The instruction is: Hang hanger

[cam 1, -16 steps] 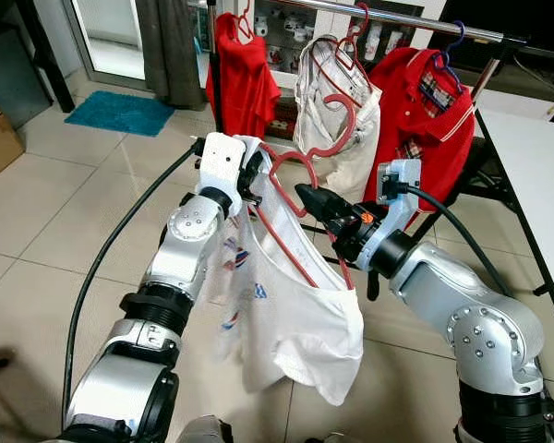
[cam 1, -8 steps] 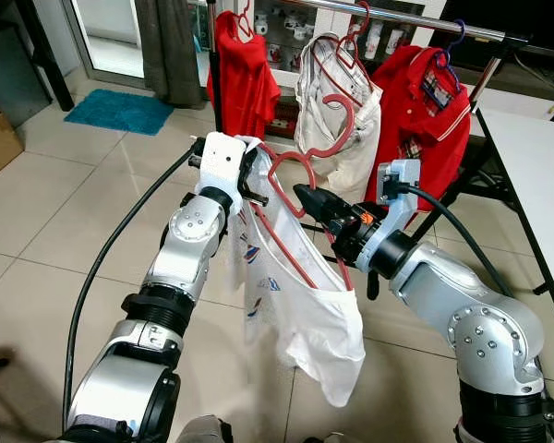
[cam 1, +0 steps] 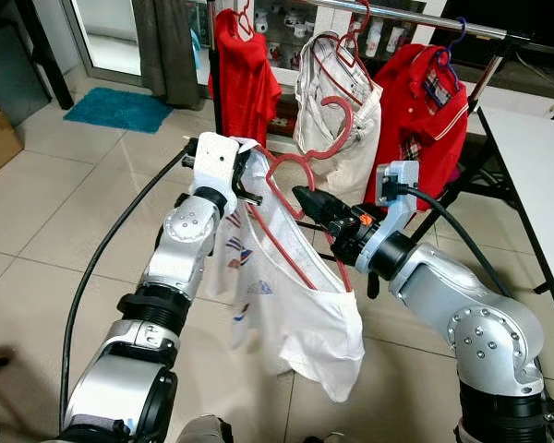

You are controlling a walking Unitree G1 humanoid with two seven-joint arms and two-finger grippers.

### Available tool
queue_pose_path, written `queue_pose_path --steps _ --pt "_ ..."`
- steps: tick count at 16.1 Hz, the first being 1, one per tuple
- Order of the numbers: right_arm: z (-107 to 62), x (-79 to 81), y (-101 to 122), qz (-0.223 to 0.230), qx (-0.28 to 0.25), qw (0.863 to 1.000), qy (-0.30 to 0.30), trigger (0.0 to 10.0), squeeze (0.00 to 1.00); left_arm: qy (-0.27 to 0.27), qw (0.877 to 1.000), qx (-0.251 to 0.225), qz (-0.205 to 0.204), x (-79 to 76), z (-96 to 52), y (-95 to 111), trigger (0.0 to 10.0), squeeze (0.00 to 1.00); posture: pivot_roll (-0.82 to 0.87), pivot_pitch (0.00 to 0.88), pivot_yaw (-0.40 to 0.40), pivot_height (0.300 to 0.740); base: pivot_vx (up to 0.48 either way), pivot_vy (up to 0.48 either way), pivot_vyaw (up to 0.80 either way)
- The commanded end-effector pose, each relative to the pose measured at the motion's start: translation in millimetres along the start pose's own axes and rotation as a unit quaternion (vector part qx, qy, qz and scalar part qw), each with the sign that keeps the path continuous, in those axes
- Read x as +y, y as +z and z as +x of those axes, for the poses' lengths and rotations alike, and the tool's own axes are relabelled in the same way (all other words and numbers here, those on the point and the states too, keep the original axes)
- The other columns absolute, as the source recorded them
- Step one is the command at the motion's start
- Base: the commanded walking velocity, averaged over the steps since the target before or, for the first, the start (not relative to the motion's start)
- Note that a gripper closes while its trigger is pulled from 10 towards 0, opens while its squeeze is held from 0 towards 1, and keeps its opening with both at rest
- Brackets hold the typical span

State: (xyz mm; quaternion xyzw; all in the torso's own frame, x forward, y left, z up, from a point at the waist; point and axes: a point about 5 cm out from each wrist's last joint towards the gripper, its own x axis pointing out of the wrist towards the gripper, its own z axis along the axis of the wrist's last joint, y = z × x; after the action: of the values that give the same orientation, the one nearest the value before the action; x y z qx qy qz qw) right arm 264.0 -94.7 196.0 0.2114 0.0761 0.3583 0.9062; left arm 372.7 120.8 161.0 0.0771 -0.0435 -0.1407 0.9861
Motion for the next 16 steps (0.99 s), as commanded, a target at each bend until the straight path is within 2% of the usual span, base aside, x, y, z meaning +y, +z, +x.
queue_pose_path --steps 1,6,8,9,10,14,16 --pt "-4.1 5.8 5 -0.007 -0.01 1.0 0.016 10.0 0.0 0.011 1.0 0.006 -0.002 3.9 0.2 -2 0.0 0.0 0.0 0.067 -0.051 0.74 0.0 0.0 0.0" --pt "-5.7 3.9 2 -0.011 0.002 1.0 0.01 10.0 0.0 0.02 1.0 0.011 -0.003 8.4 -0.2 -3 0.0 0.0 0.0 0.064 -0.051 0.74 0.0 0.0 0.0" --pt "-6.8 -3.0 -6 -0.017 0.033 0.999 -0.021 10.0 0.0 0.02 1.0 0.013 -0.003 7.9 0.1 -3 0.0 0.0 0.0 0.064 -0.051 0.74 0.0 0.0 0.0" --pt "-8.2 -14.3 -13 -0.013 0.059 0.996 -0.069 10.0 0.0 0.019 1.0 0.017 -0.007 6.9 0.2 -4 0.0 0.0 -0.01 0.062 -0.053 0.74 0.0 0.0 0.0" --pt "-12.9 -28.7 -26 -0.037 0.107 0.986 -0.125 10.0 0.0 0.023 0.999 0.027 -0.01 6.9 0.4 -7 0.0 0.0 -0.01 0.061 -0.053 0.74 0.0 0.0 0.0" --pt "-19.4 -27.0 -33 -0.044 0.139 0.982 -0.122 10.0 0.0 0.021 0.998 0.064 -0.001 8.1 -1.6 -18 0.0 0.0 -0.01 0.059 -0.053 0.74 0.0 0.0 0.0" --pt "-20.4 -26.1 -29 -0.041 0.122 0.984 -0.123 10.0 0.0 0.007 0.997 0.076 0.0 5.0 -3.0 -23 0.0 0.0 -0.01 0.057 -0.052 0.74 0.0 0.0 0.0"
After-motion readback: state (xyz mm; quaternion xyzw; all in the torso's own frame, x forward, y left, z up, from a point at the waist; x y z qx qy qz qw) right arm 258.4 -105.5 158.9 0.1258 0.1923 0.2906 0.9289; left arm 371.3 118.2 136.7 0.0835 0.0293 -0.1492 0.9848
